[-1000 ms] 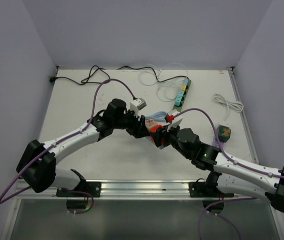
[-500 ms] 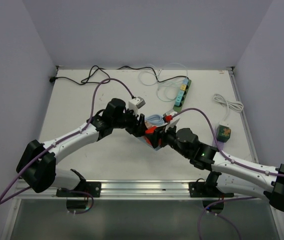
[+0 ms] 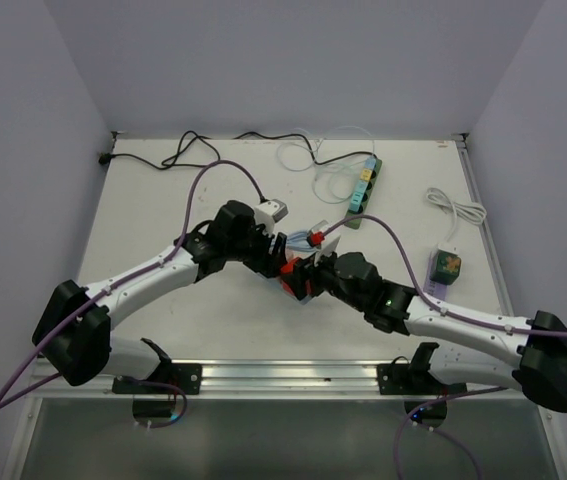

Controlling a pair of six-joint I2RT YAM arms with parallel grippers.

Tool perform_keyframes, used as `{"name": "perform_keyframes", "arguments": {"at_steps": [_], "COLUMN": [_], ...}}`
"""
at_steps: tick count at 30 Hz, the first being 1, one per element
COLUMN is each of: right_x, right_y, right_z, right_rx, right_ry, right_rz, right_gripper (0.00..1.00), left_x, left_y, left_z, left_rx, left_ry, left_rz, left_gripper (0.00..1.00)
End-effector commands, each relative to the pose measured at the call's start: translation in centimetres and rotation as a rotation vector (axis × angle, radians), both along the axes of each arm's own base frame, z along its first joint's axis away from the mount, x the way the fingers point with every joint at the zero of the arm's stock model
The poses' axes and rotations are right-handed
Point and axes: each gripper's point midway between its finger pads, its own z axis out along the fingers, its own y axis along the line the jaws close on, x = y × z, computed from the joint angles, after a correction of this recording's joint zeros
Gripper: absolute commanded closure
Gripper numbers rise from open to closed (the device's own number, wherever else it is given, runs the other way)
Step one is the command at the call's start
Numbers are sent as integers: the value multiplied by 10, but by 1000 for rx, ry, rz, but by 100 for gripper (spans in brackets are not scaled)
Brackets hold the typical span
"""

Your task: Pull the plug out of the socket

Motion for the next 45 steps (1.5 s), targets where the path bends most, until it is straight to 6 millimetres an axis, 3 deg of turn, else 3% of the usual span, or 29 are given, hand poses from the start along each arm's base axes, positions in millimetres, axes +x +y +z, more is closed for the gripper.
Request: {"name": "perform_keyframes", "arguments": {"at_steps": [1, 5, 13, 19, 21, 25, 39, 45], "right_x": [-12, -20, -29, -24, -20, -14, -14, -17], "right_y": [16, 25, 29, 12, 5, 4, 20, 24], "right_z": [-17, -39, -49, -62, -65, -67, -65, -66], "right_rx": [-54, -104, -131, -115, -67, 46, 141, 88], "right_ry": [37, 89, 121, 175, 219, 314, 443, 389], "right_rz": [107, 174, 234, 116, 68, 25, 43, 99], "right_gripper": [100, 100, 100, 100, 100, 100, 100, 100], "left_x": [35, 37, 48, 53, 54, 49, 45, 45], "left_y": [7, 8, 24, 39, 48, 58, 60, 63], "left_z": [50, 51, 51, 81, 103, 123, 134, 134], "left_rx": [-18, -8, 61, 25, -11, -62, -59, -35], "left_ry": [-189, -203, -247, -356, -423, -495, -554, -568], "left_rz": [108, 103, 170, 258, 306, 341, 340, 357], "left_gripper": [100, 100, 100, 100, 100, 100, 100, 100]}}
